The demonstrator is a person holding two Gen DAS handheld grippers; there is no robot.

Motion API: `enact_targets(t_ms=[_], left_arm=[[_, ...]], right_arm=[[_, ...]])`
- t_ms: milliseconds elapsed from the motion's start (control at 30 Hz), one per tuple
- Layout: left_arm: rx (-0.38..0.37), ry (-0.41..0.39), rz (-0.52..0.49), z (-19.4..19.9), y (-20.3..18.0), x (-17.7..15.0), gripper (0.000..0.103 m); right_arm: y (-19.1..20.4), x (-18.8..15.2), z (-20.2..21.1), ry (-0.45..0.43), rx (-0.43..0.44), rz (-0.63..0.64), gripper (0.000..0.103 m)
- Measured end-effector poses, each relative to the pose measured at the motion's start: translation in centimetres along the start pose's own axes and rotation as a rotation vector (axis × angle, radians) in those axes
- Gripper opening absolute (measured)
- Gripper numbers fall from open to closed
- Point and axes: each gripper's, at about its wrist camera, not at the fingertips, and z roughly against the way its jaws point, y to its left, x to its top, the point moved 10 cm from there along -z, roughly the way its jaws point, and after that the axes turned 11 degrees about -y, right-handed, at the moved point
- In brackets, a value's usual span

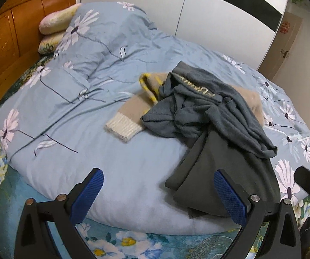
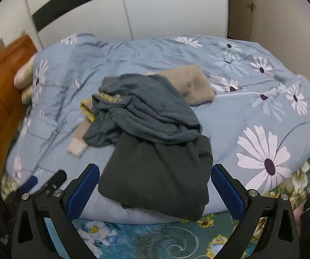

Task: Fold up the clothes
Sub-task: 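Reach both grippers toward the pile of dark grey clothes on the bed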

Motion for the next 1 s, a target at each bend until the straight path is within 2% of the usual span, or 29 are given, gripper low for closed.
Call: enact_targets(t_ms=[367, 567, 833, 1000], left_arm=[[-0.016, 0.012, 0.022, -2.1, 0.1, -0.4, 0.103], [-0.018, 0.012, 0.024, -2.8, 0.0, -0.3, 0.103], [-0.022, 0.025, 0.027, -4.0, 0.1, -0.7, 0.103], [-0.032, 0.045, 0.043, -4.9, 0.1, -0.9, 0.103]], right_arm=[[0.7, -1.4, -2.9, 0.062, -0.014, -0.060, 0.103], [1.3, -1.4, -3.9, 0.047, 0.008, -0.035, 0.103], [2.7, -2.2, -5.2, 0.096, 0.107, -0.087, 0.103], [1.6, -3.1, -5.7, 0.142, 0.076, -0.059, 0.103]])
